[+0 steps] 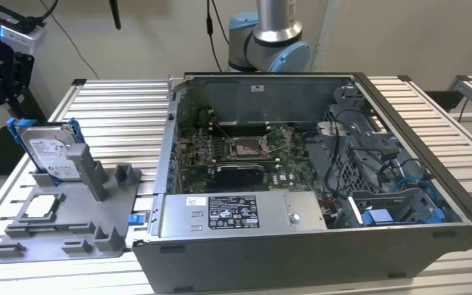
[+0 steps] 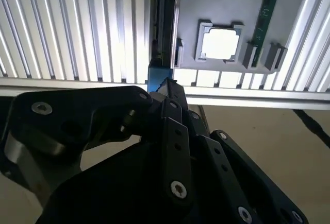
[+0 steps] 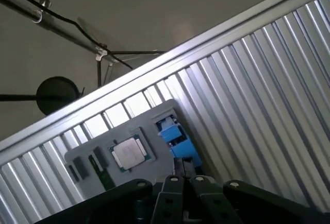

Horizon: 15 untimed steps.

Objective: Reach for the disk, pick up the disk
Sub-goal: 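Pick up the disk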

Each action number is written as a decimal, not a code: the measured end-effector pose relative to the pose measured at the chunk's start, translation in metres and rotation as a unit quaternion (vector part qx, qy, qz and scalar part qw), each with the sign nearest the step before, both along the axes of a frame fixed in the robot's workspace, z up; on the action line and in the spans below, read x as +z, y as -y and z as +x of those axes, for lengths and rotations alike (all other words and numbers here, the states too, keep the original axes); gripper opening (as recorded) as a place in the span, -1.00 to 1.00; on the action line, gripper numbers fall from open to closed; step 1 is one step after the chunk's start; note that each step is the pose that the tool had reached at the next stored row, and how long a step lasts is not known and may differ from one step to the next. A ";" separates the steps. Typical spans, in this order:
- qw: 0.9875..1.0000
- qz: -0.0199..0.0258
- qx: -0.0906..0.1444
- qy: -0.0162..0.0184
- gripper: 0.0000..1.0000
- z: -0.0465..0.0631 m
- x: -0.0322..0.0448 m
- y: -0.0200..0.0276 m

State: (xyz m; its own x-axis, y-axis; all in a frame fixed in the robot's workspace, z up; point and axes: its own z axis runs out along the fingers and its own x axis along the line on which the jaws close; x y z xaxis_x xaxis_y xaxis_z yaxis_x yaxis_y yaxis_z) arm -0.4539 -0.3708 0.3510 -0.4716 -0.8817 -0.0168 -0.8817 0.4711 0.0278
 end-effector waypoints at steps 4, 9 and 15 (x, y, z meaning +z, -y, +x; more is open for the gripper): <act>0.999 0.000 0.043 0.000 -1.00 0.000 -0.0001 0.0000; 0.996 0.000 0.092 0.000 -1.00 0.000 -0.0002 0.0001; 0.989 0.000 0.146 0.001 -1.00 0.000 -0.0002 0.0000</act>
